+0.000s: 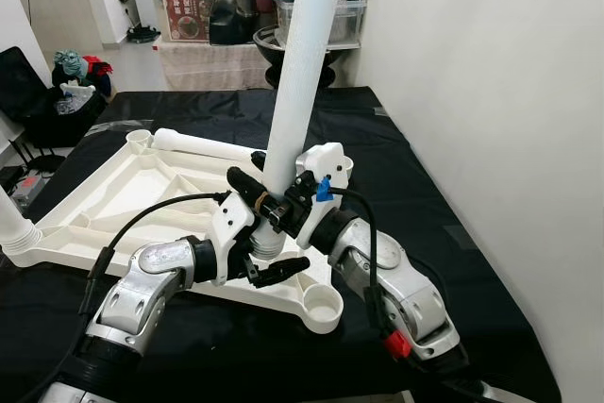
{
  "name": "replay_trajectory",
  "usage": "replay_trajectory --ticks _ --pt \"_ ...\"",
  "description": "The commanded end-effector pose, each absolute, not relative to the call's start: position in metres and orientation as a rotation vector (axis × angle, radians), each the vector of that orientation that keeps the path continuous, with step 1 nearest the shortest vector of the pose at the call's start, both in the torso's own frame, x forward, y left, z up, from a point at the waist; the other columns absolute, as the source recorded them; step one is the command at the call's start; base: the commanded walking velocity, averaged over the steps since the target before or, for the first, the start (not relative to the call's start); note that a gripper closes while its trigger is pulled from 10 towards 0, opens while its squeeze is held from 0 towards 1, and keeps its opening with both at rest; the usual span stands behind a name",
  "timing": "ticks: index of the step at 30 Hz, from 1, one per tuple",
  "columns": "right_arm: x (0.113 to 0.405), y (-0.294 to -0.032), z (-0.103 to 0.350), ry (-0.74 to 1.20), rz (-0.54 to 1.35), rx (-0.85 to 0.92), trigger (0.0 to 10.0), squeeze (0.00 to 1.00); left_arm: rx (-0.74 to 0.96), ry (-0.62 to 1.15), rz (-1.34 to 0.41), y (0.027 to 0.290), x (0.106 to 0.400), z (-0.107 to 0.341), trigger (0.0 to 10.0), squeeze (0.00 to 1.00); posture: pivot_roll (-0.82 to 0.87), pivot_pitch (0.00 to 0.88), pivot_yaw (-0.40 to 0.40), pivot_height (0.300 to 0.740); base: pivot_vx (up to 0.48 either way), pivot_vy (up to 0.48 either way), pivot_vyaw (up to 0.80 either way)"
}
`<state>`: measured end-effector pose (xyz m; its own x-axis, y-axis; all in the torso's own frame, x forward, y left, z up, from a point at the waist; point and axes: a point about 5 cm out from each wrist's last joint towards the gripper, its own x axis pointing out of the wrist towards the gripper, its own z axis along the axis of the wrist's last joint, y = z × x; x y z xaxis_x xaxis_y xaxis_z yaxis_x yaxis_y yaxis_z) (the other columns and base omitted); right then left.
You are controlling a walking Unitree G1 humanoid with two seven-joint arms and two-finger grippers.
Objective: Building children table
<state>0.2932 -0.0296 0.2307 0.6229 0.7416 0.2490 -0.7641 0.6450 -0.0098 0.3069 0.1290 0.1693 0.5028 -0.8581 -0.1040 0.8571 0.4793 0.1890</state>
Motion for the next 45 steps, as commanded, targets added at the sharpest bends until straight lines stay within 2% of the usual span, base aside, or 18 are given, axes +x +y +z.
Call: replay_trajectory --ticks 1,19,21,22,24,25,26,27,40,41,42,43,45 --pt "0.295 -0.027 0.224 -0.199 0.871 0.081 10.0 0.0 0.229 -0.027 -1.067 0.125 0.305 0.171 10.0 0.0 0.06 0.0 -0.021 0.74 0.0 0.0 0.0" --pt "0.28 -0.02 0.212 -0.15 0.999 0.089 10.0 0.0 0.253 -0.07 -1.031 0.125 0.309 0.176 10.0 0.0 0.06 0.0 -0.022 0.74 0.0 0.0 0.0" --pt "0.28 -0.019 0.212 -0.148 1.004 0.096 10.0 0.0 0.248 -0.081 -1.035 0.124 0.309 0.177 4.7 0.0 0.06 0.0 -0.022 0.74 0.0 0.0 0.0" --pt "0.279 -0.019 0.212 -0.148 1.006 0.101 10.0 0.0 0.245 -0.087 -1.038 0.123 0.309 0.178 3.6 0.0 0.06 0.0 -0.022 0.74 0.0 0.0 0.0" --pt "0.279 -0.019 0.212 -0.148 1.006 0.101 10.0 0.0 0.245 -0.087 -1.038 0.123 0.309 0.178 3.6 0.0 0.06 0.0 -0.022 0.74 0.0 0.0 0.0" --pt "0.279 -0.019 0.212 -0.148 1.007 0.106 10.0 0.0 0.245 -0.096 -1.039 0.123 0.309 0.179 0.6 0.0 0.06 0.0 -0.022 0.74 0.0 0.0 0.0" --pt "0.279 -0.019 0.212 -0.148 1.007 0.106 10.0 0.0 0.245 -0.096 -1.039 0.123 0.309 0.179 0.6 0.0 0.06 0.0 -0.022 0.74 0.0 0.0 0.0" --pt "0.279 -0.019 0.212 -0.147 1.008 0.111 10.0 0.0 0.244 -0.103 -1.041 0.122 0.309 0.18 0.0 0.0 0.06 0.0 -0.022 0.74 0.0 0.0 0.0" --pt "0.28 -0.02 0.211 -0.132 0.996 0.136 10.0 0.0 0.264 -0.129 -1.038 0.121 0.308 0.179 0.0 0.0 0.06 0.0 -0.021 0.74 0.0 0.0 0.0" --pt "0.28 -0.02 0.211 -0.129 0.993 0.141 10.0 0.0 0.268 -0.129 -1.032 0.121 0.308 0.179 1.3 0.0 0.06 0.0 -0.021 0.74 0.0 0.0 0.0" --pt "0.28 -0.02 0.21 -0.127 0.992 0.144 10.0 0.0 0.275 -0.129 -1.022 0.121 0.308 0.178 4.5 0.0 0.06 0.0 -0.021 0.74 0.0 0.0 0.0" --pt "0.28 -0.02 0.21 -0.125 0.991 0.146 10.0 0.0 0.279 -0.129 -1.014 0.121 0.309 0.178 10.0 0.0 0.06 0.0 -0.021 0.74 0.0 0.0 0.0" --pt "0.28 -0.02 0.21 -0.125 0.991 0.146 10.0 0.0 0.279 -0.129 -1.014 0.121 0.309 0.178 10.0 0.0 0.06 0.0 -0.021 0.74 0.0 0.0 0.0"
